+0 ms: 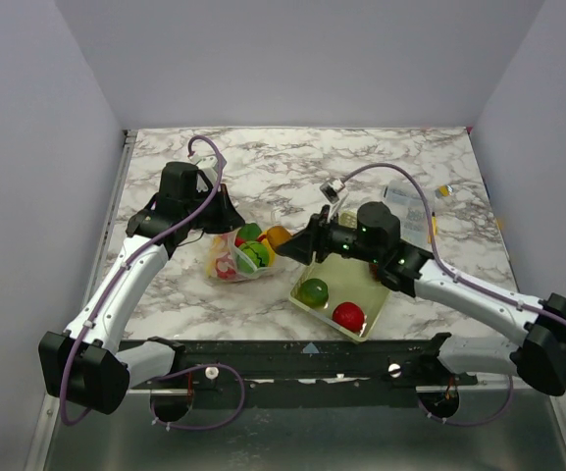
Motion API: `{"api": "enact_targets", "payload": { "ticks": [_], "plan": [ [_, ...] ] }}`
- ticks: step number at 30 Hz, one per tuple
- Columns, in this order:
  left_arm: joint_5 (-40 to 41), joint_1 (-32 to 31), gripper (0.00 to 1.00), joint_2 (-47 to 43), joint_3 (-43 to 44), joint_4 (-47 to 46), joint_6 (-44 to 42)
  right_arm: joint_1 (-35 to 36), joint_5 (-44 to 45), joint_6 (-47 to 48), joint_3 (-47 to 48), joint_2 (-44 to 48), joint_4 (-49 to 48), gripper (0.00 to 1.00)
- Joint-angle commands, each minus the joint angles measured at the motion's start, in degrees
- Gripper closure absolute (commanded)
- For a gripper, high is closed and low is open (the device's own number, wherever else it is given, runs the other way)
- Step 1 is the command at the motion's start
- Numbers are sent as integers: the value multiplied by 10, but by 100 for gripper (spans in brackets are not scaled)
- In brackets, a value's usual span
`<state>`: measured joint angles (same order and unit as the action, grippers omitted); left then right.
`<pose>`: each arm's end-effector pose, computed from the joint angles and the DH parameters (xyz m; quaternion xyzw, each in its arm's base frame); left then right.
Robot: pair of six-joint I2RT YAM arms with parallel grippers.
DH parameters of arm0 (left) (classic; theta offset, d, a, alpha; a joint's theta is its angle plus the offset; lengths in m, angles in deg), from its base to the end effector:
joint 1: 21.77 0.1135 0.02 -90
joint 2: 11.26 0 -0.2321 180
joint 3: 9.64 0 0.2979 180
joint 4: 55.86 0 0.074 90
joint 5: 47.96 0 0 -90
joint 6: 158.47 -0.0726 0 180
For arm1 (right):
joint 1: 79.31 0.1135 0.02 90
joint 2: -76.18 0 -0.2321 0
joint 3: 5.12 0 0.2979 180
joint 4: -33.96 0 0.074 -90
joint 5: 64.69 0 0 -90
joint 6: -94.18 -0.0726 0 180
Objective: Place the food in the zip-top bag and seal the zipper
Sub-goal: Place the fake fruit in the zipper food storage bag.
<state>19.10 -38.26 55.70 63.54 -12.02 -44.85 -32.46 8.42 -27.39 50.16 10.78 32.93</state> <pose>0.3150 -0.1228 0.2734 0.0329 0.8832 -0.3159 0.3451 0.2297 0.2758 0.2495 -0.1945 0.7333 0.4923 0.4267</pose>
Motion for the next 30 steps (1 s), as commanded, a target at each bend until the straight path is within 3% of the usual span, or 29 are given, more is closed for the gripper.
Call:
{"api": "enact_targets", "payload": {
  "ticks": [1,5,9,12,17,23,30],
  "plan": [
    [-10,3,100,-12,-3,-12,0,0,-101,36,85,-85,27,83],
    [-11,4,100,-12,-3,-12,1,0,-94,24,127,-143,30,82],
    [-13,3,100,-10,-2,-11,0,0,-119,18,176,-198,47,74],
    [-13,3,100,-12,-2,-11,0,0,-102,16,203,-226,72,64],
    [-13,3,100,-13,-2,-10,-1,1,-25,31,235,-239,124,38],
    [-14,4,100,-10,-1,-11,-1,1,-16,37,256,-239,159,16],
    [-9,3,100,-12,-1,-9,-3,0,62,49,225,-179,203,16]
  ]
}}
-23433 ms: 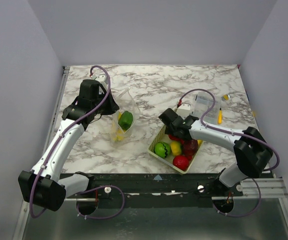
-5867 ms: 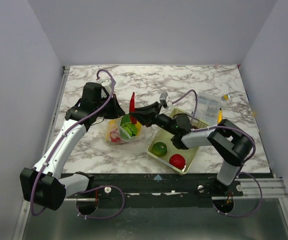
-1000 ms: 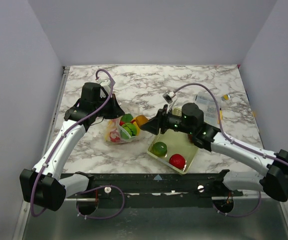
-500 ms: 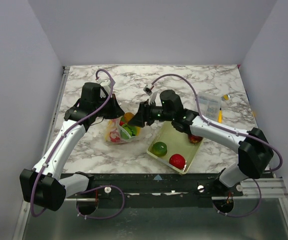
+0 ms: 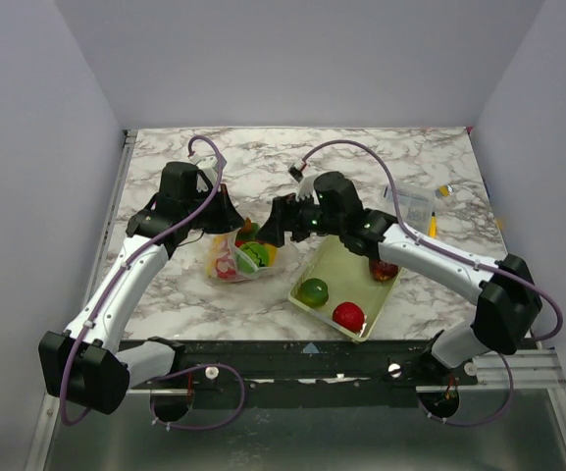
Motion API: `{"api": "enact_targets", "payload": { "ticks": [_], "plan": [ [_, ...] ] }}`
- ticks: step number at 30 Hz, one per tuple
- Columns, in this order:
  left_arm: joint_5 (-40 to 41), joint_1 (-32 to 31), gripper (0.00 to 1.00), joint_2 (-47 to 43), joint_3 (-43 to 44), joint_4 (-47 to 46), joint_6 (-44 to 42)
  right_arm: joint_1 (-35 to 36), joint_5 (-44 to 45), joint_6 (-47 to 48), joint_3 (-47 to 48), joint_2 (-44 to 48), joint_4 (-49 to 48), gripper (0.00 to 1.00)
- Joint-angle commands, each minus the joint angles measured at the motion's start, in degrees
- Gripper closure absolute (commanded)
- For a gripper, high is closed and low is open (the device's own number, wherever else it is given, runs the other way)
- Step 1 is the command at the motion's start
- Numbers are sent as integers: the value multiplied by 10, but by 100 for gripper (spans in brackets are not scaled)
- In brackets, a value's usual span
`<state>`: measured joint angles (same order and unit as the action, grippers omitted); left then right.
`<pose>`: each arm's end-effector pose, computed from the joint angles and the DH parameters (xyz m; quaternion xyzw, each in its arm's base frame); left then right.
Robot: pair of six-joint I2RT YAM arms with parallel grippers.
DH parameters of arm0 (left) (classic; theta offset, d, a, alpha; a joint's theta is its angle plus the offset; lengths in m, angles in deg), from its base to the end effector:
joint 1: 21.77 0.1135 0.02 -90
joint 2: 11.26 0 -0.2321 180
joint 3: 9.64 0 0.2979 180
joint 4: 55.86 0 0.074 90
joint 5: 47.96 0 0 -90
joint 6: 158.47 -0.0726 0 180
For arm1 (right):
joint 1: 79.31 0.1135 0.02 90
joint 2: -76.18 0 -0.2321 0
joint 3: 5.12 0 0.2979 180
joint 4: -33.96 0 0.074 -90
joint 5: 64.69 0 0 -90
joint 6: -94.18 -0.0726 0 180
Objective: Place the food in the zip-top bag and seal the zipper
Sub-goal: Place the fake fruit in the zipper food storage bag, then adjust the zipper food storage bag at the center of the board.
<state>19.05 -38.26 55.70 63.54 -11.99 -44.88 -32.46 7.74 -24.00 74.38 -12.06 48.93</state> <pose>0.3149 -0.1228 0.2733 0.0333 0.8832 -0.3161 0.3448 0.2839 0.3349 0.2426 -0.2166 0.8030 0.4305 0.3507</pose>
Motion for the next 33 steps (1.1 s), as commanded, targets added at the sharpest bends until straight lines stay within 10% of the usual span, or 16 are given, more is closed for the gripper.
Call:
{"api": "enact_targets", "payload": {
  "ticks": [1,8,23,29,33],
  "plan": [
    [-7,3,100,-12,-1,-9,-3,0,84,15,-28,59,49,17],
    [-10,4,100,-9,0,-9,-2,0,164,8,-111,113,69,25],
    [-9,4,100,-7,0,-8,-2,0,55,-47,-153,75,-28,59],
    [-27,4,100,-12,-2,-16,-4,1,38,-89,-156,75,-78,99],
    [-50,3,100,-20,-8,-31,-7,1,4,-170,-185,84,-183,99]
  ]
}}
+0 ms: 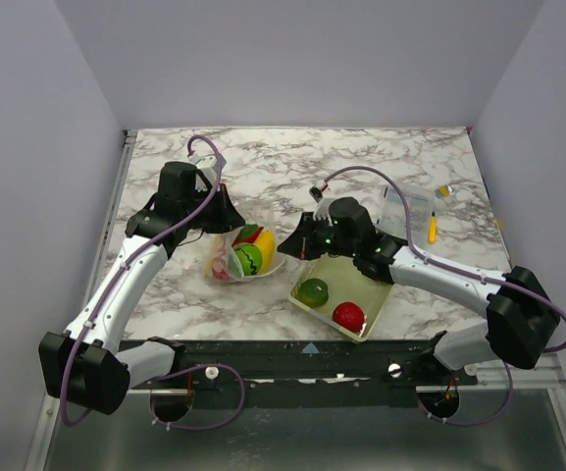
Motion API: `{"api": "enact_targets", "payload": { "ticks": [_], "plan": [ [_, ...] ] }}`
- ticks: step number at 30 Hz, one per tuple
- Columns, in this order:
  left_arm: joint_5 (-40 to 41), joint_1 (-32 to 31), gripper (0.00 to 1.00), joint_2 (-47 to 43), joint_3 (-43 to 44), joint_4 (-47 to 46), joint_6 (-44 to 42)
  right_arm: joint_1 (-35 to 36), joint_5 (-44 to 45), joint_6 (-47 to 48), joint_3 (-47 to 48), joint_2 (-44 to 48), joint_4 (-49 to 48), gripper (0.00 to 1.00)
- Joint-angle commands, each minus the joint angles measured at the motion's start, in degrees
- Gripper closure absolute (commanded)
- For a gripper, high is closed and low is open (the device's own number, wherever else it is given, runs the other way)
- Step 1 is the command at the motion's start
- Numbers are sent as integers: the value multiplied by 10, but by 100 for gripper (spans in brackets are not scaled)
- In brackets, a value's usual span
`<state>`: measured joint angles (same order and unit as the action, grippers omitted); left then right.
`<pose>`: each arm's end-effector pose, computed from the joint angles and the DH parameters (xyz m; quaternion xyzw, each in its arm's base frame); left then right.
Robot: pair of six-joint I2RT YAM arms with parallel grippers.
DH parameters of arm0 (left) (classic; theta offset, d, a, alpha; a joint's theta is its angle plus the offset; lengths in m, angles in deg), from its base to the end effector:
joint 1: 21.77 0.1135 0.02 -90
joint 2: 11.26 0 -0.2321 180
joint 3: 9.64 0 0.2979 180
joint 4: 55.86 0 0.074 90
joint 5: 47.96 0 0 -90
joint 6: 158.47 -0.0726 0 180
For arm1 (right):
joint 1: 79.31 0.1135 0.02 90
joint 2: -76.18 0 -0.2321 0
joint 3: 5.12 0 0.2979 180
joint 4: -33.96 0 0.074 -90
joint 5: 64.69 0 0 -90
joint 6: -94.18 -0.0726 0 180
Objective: Place the food in the zip-top bag and seal the zipper
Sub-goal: Adjust the zipper food storage bag at the center of the board.
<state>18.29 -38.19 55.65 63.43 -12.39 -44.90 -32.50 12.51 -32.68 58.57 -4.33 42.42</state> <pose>0.3149 -0.1233 0.2738 0.0365 0.8809 -0.3218 0.3450 0.2605 0.3011 0.1944 -0.1322 0.8311 0.4249 0.3335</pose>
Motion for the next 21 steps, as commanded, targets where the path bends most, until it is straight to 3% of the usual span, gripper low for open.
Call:
{"api": "enact_targets", "payload": {
  "ticks": [1,9,14,21],
  "plan": [
    [-48,3,100,-20,-7,-29,-8,1,-48,-107,-33,8,-141,99],
    [-99,-24,98,-36,-11,-54,-26,1,-18,-278,-80,2,-327,99],
    [-119,-32,86,-47,-20,-69,-32,7,33,-312,-85,7,-351,100],
    [-133,-47,61,-46,-22,-71,-42,21,87,-326,-64,5,-315,100]
  ]
}}
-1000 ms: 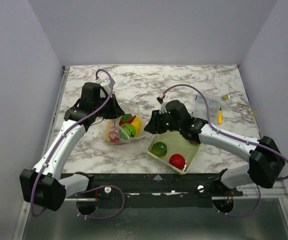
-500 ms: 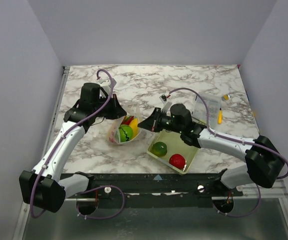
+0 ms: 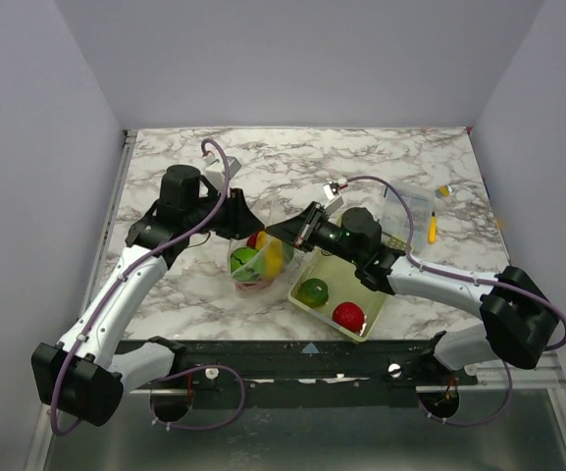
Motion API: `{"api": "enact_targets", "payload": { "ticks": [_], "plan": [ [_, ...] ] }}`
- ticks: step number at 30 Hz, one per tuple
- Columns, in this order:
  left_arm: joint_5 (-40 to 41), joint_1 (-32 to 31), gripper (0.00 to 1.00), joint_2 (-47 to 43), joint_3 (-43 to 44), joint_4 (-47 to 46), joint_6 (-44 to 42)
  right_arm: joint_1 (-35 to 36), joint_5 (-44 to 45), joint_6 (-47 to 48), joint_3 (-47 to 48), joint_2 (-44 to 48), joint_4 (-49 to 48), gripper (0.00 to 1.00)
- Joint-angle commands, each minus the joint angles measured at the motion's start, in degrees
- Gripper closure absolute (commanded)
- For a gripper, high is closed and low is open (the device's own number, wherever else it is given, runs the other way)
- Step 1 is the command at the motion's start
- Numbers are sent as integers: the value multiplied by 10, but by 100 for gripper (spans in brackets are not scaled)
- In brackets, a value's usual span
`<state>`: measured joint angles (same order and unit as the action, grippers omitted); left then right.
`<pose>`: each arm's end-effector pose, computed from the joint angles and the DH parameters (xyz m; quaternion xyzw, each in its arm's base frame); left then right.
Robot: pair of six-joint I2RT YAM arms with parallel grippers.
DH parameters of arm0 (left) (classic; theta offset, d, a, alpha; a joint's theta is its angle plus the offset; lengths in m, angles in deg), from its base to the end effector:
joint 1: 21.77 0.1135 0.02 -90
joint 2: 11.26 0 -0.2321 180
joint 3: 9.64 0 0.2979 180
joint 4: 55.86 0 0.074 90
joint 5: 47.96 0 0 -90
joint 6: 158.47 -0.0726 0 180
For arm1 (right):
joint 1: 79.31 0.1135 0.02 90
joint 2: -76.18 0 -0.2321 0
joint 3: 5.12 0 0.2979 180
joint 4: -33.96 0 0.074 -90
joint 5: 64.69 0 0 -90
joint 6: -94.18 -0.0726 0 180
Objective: Place the food in the zip-top bag and seal the zipper
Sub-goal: Adjust the zipper food storage bag at the center of the board.
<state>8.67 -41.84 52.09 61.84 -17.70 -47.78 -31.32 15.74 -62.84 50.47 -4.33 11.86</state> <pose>0.2938 -0.1498 0.2957 0.1390 0.8305 -0.3998 0.3622 0.2569 0.3033 0.2097 0.0626 0.7213 0.6120 0.3182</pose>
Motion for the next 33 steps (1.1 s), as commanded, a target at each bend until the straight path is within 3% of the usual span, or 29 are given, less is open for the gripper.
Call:
{"api": "enact_targets", "payload": {
  "ticks": [1,4,7,11,16,21,25,33],
  "plan": [
    [-38,-13,57,-12,-6,-19,-15,12,60,-26,22,3,-1,100],
    [-33,-20,56,-16,-6,-19,-21,15,68,-29,34,-5,8,100],
    [10,-20,81,-29,-1,-12,-24,23,71,3,71,-1,38,100],
    [80,-20,100,-38,26,26,-17,32,105,14,94,23,78,100],
    [132,-24,100,-45,76,102,5,39,134,-18,77,41,94,100],
    [169,-25,100,-14,30,82,20,39,181,-44,17,25,65,100],
    [126,-25,100,38,52,107,27,39,182,-52,7,0,78,100],
    [53,-25,100,-31,30,23,28,42,179,-67,35,8,78,100]
  ]
}}
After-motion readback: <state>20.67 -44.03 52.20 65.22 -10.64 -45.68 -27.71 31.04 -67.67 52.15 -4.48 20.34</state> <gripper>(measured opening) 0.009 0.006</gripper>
